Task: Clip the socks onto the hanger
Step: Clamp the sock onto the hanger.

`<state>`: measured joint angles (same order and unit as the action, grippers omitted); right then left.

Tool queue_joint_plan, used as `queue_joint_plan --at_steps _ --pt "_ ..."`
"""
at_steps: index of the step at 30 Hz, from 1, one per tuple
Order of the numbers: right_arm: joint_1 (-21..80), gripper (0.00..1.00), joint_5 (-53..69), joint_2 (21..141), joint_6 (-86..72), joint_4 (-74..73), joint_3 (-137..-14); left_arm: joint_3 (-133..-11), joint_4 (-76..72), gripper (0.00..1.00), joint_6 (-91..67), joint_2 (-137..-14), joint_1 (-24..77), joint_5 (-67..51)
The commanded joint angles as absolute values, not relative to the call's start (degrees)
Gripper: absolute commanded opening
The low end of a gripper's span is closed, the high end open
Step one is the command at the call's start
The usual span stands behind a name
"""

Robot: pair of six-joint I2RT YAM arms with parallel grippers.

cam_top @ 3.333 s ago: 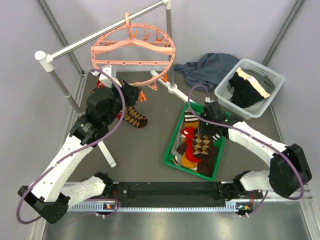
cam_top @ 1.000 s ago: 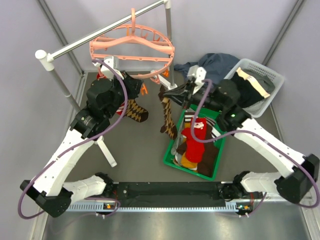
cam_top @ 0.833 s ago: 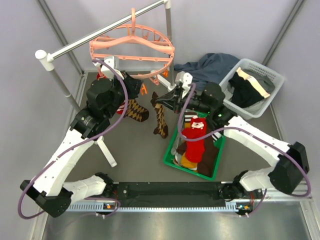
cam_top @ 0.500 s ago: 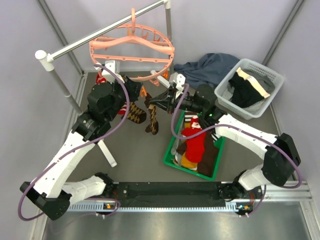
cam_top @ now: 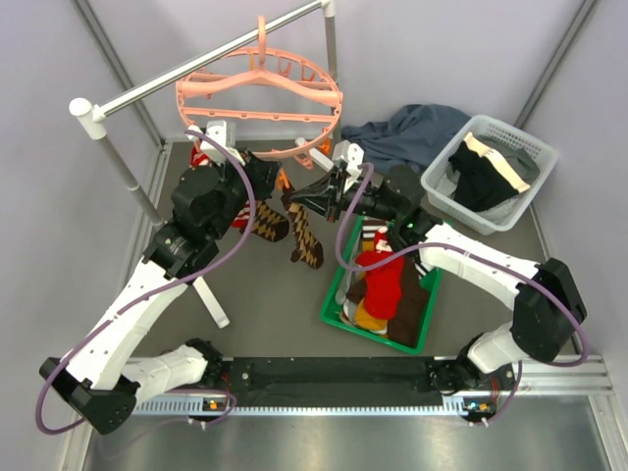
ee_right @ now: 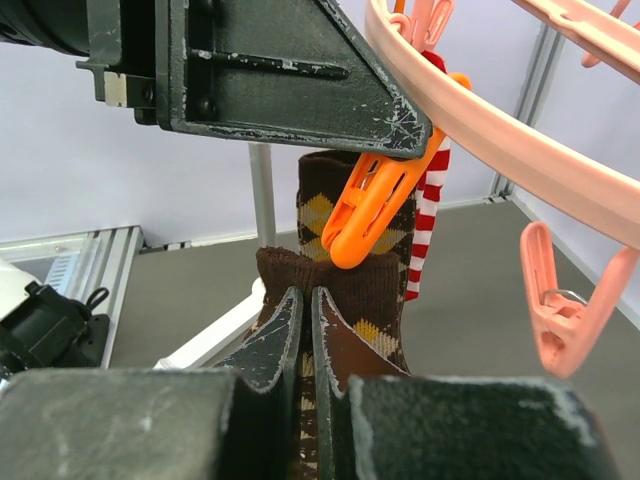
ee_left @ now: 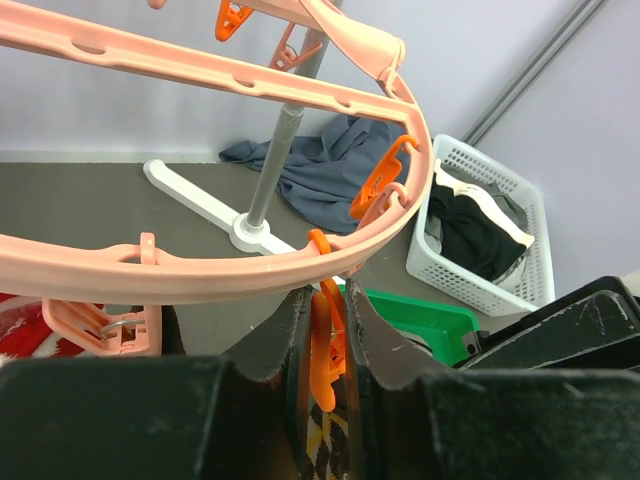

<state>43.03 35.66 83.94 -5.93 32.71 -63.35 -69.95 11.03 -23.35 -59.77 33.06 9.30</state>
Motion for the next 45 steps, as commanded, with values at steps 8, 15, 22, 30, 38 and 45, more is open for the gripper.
queue_joint_plan --at_steps 8,15,22,30,38,45 --pt "43.7 0.00 36.4 85.2 -6.9 36.7 -65.3 -69.6 5.5 0.10 -22.8 -58.5 33.1 7.1" --pt "43.7 0.00 36.6 85.1 -6.8 36.5 -66.1 -69.3 6.0 0.10 -23.2 -59.3 33.1 6.4" --pt "43.8 0.00 35.9 84.5 -6.5 36.5 -66.3 -69.3 7.0 0.10 -22.9 -59.9 33.1 6.5" --pt "43.7 0.00 35.9 83.3 -6.5 36.7 -66.7 -69.3 7.6 0.10 -22.9 -60.5 33.1 6.8" --pt "43.8 0.00 36.0 82.9 -6.7 37.1 -67.4 -69.4 8.3 0.10 -22.9 -61.3 33.1 7.2" --pt "43.8 0.00 35.0 83.2 -5.5 36.4 -68.0 -69.4 8.9 0.10 -23.3 -61.3 33.1 6.9"
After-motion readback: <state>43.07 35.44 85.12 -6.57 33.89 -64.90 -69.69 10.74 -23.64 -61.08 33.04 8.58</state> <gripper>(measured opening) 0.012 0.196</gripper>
